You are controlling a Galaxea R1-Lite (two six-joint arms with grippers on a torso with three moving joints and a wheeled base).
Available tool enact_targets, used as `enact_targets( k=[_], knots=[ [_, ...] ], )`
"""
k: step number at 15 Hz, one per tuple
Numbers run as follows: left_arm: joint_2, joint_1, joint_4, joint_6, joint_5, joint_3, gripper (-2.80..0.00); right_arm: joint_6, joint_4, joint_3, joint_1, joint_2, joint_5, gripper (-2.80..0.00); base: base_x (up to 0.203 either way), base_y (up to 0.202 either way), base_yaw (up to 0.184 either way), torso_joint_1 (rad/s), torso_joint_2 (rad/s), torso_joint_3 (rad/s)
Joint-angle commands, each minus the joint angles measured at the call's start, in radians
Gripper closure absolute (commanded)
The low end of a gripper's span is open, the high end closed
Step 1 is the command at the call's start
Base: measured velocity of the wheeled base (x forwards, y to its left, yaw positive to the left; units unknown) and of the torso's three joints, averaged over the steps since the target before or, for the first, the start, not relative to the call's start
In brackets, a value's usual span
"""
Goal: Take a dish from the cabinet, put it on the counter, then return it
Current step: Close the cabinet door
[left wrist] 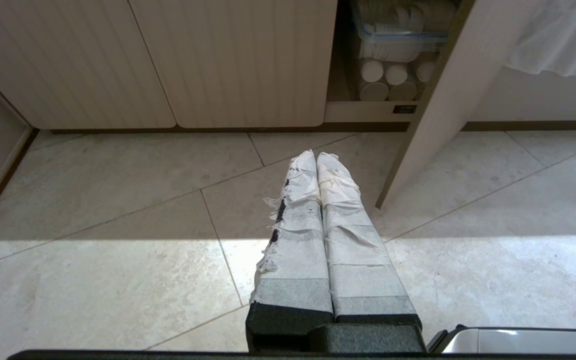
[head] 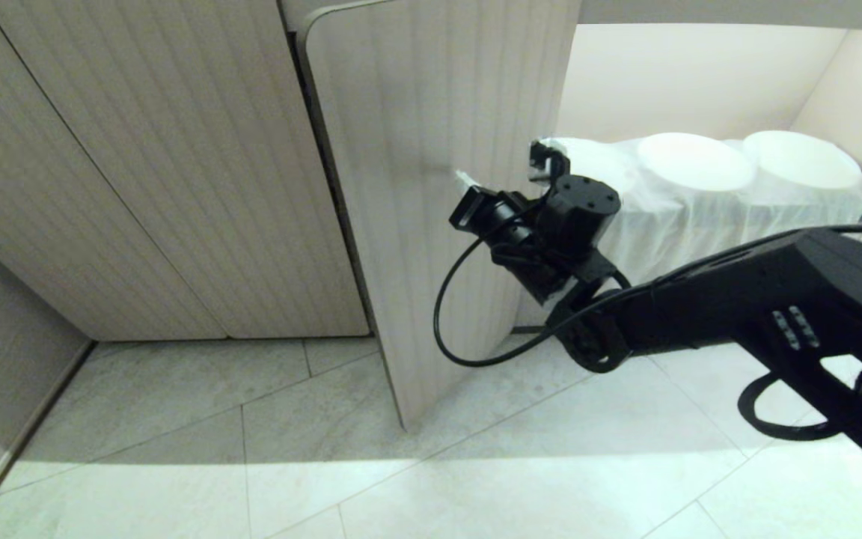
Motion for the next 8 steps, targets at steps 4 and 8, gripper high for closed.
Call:
enact_targets(
  k=[4, 8],
  knots=[
    [0.0, 0.0, -0.001, -0.001, 0.0, 0.0, 0.0, -0.01, -0.003, 0.14, -0.026, -0.102, -0.002, 0.0, 0.0, 0.0, 0.0, 0.0, 0.0, 0.0],
    [0.0, 0.0, -0.001, -0.001, 0.0, 0.0, 0.0, -0.084, -0.011, 0.37, -0.047, -0.191, -0.007, 0.0, 0.0, 0.0, 0.0, 0.0, 0.0, 0.0]
  ],
)
